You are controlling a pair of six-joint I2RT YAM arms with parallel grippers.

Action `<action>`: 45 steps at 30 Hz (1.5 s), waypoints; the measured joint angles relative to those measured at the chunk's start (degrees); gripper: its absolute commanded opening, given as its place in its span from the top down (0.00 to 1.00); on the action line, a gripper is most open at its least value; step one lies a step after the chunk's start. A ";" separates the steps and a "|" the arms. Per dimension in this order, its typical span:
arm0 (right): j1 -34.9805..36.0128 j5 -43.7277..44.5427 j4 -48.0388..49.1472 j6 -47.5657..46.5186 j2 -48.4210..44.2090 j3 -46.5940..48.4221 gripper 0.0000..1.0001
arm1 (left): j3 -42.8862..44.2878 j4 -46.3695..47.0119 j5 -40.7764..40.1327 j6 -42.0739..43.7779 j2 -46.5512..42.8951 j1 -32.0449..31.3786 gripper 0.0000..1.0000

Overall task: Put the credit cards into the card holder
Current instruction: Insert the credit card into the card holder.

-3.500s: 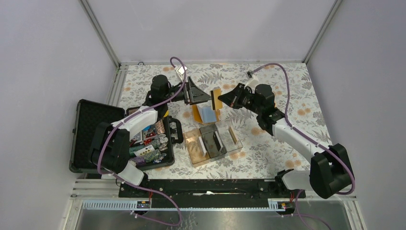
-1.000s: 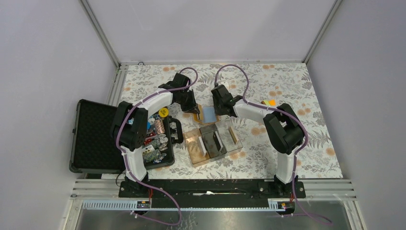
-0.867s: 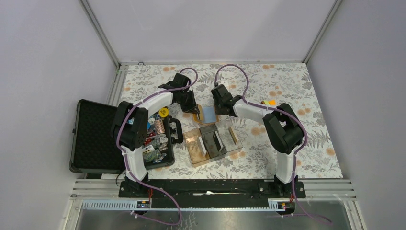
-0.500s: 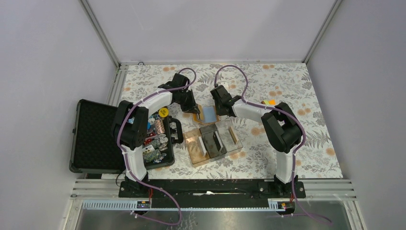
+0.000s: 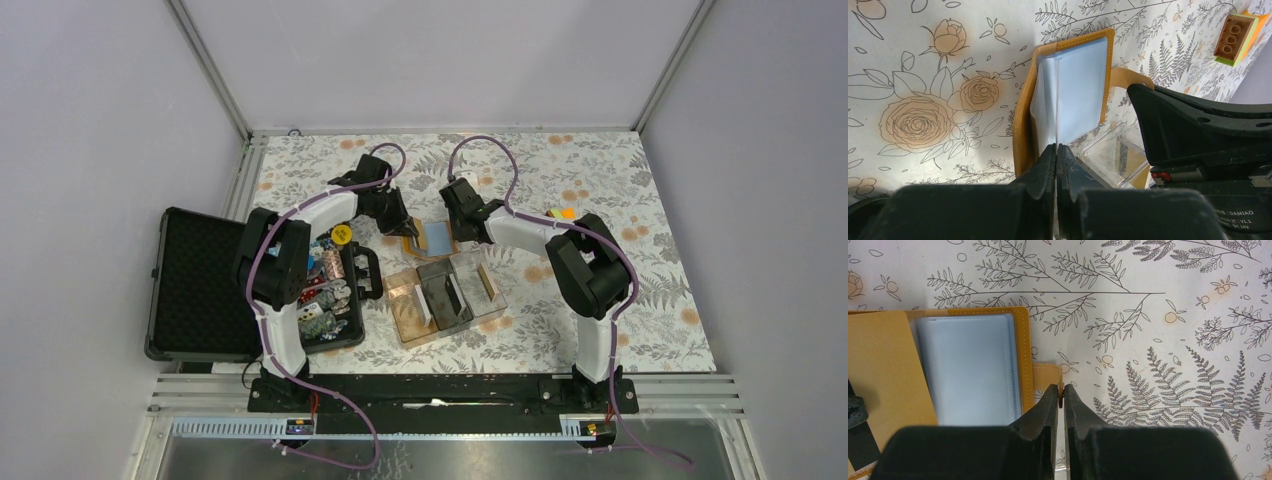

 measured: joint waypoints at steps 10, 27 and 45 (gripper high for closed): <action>0.00 0.00 -0.22 0.02 0.02 0.15 0.98 | 0.00 -0.09 0.61 0.00 1.25 0.00 1.00; 0.00 0.00 -0.24 0.15 0.11 0.31 1.00 | -0.02 1.42 1.90 -0.70 1.99 0.00 1.00; 0.00 -0.02 -0.31 0.46 0.20 0.39 1.00 | -0.15 1.92 0.59 -1.97 2.58 -0.39 1.00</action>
